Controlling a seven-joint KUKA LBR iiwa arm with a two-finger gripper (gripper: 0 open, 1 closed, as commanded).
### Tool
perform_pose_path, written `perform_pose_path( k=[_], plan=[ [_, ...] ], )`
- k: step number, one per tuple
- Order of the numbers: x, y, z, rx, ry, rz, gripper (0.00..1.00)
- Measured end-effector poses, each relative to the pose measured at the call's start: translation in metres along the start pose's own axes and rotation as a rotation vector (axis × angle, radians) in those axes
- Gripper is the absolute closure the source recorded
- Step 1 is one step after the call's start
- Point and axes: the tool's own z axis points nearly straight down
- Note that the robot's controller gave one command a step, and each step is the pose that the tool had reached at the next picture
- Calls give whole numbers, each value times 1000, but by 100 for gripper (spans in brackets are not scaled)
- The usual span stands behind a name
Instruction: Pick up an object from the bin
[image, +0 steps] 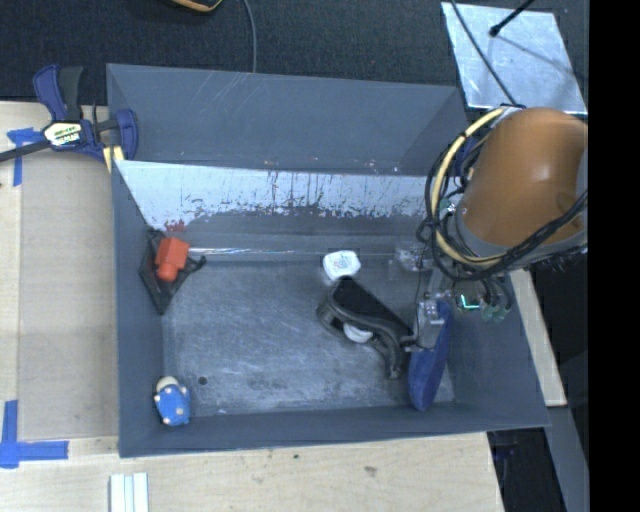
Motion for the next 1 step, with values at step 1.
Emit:
perform_pose_path(
  k=[1],
  plan=[
    [-8, 10, 118, 1, -21, -24, 0]
  ],
)
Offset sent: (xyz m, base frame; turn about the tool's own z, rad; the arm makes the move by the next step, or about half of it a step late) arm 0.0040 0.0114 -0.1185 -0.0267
